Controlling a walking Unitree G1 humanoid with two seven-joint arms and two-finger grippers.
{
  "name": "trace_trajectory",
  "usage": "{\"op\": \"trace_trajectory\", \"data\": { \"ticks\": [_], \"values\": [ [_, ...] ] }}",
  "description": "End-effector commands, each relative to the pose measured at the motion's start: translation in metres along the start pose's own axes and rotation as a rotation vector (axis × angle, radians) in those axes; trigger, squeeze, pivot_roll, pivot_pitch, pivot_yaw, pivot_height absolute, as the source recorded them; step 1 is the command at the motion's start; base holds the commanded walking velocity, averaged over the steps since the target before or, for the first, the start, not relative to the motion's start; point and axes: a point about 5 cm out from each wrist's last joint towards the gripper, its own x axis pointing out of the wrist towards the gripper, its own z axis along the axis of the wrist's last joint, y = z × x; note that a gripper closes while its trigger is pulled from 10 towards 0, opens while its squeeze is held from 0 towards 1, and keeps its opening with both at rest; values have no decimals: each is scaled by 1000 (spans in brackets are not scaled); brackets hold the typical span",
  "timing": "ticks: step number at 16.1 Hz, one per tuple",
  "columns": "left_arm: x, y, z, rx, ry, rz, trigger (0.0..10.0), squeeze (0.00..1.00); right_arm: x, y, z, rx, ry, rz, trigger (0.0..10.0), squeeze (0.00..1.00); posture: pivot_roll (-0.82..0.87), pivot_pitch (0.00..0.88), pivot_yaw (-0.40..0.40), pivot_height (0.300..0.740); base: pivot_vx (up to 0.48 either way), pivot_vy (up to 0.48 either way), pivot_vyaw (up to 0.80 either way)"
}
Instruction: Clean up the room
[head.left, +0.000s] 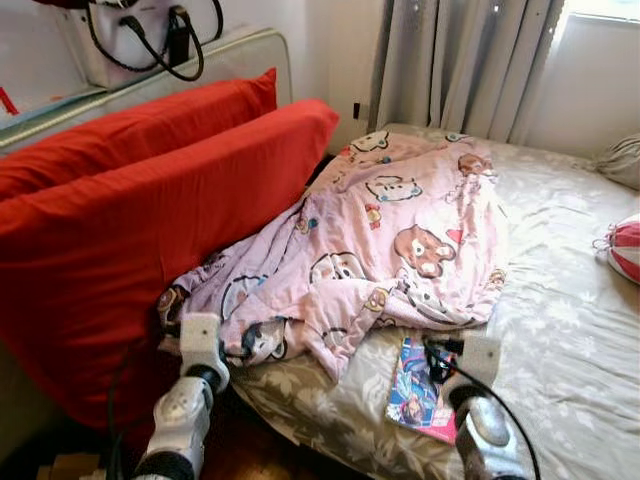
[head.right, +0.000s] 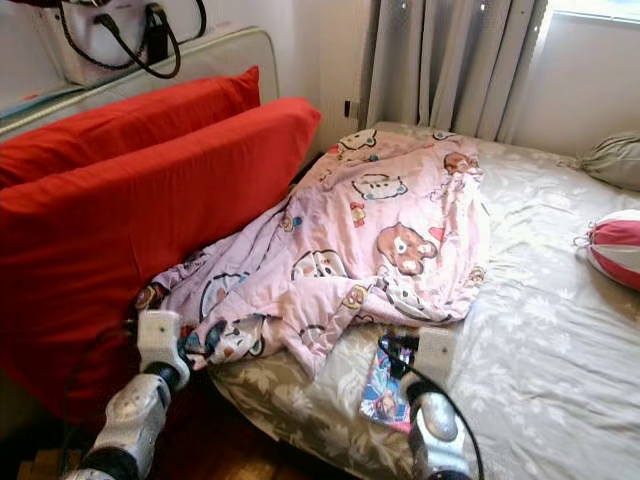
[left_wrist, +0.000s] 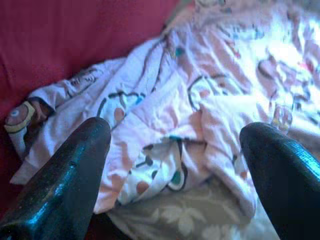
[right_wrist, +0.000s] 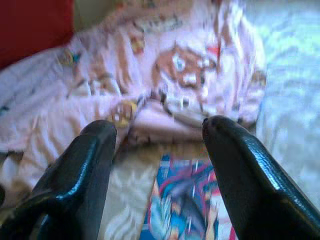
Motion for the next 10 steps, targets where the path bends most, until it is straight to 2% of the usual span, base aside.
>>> {"op": "trace_trajectory", "data": {
  "ticks": [1, 4, 6, 10],
  "values": [
    [-4, 6, 1, -15, -29, 21, 10000, 0, -4, 0, -3, -6, -12, 12, 10000, 0, 3, 0, -7, 740, 0, 0, 0],
    [-10, 11, 6, -15, -79, 30, 10000, 0, -12, -7, -1, -20, -70, -17, 10000, 0, -2, 0, -7, 740, 0, 0, 0],
    [-13, 12, 6, -9, -84, 25, 10000, 0, -13, -5, -4, -21, -59, -22, 10000, 0, -5, 0, -5, 740, 0, 0, 0],
    [-18, 10, 4, -31, -85, 12, 10000, 0, -7, 6, 5, -29, -91, 29, 10000, 0, -9, 0, -8, 740, 0, 0, 0]
  ]
}}
